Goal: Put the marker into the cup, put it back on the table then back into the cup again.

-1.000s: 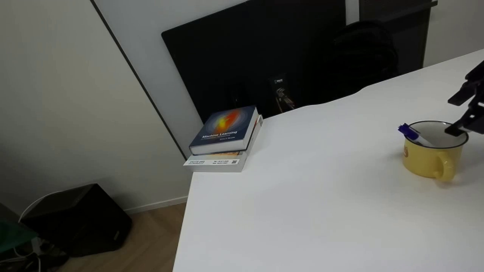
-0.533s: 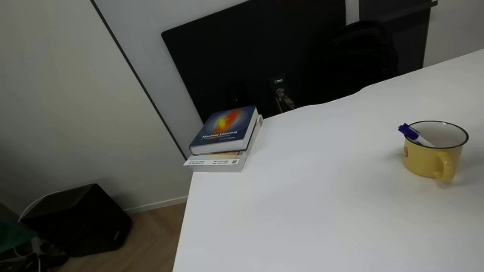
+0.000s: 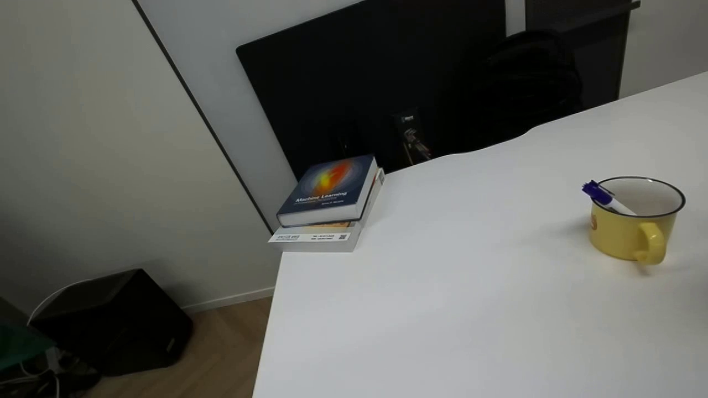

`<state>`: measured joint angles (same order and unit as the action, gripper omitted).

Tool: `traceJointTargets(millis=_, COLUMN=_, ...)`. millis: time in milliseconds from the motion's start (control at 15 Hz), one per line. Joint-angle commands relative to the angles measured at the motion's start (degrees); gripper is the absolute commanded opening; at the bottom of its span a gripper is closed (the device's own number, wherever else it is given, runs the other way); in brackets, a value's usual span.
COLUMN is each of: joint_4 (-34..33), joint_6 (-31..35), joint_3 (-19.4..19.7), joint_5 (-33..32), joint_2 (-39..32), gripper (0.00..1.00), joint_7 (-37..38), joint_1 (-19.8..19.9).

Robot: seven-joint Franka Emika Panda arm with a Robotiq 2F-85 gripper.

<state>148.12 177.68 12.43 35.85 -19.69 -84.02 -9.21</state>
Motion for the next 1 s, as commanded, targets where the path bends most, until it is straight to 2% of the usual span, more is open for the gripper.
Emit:
traceJointTargets(millis=0, joint_4=-2.9, joint_6=-7.0, joint_3=15.6, joint_5=-4.9, joint_2=-2.9, gripper=1.0, joint_7=15.1, joint_1=-14.3)
traceJointTargets(millis=133, joint_4=-4.9, joint_6=-13.9, joint_3=24.6, joint_5=-6.7, joint_2=-3.7, gripper=1.0, joint_7=22.5, joint_1=-22.6)
traceJointTargets(millis=333, joint_4=-8.6, joint_6=-24.3, joint_3=33.1, joint_5=-10.0, joint_2=-3.9, gripper=1.0, joint_7=33.8, joint_1=-30.1)
traceJointTargets(millis=600, joint_4=-13.3, joint_6=-35.9, joint_3=38.2, joint_5=-11.5, joint_2=-3.3, gripper=1.0, joint_7=45.6, joint_1=-33.8)
traceJointTargets(millis=933, joint_4=-17.0, joint_6=-44.6, joint_3=40.1, joint_5=-9.3, joint_2=-3.0, gripper=1.0, joint_7=55.2, joint_1=-34.0)
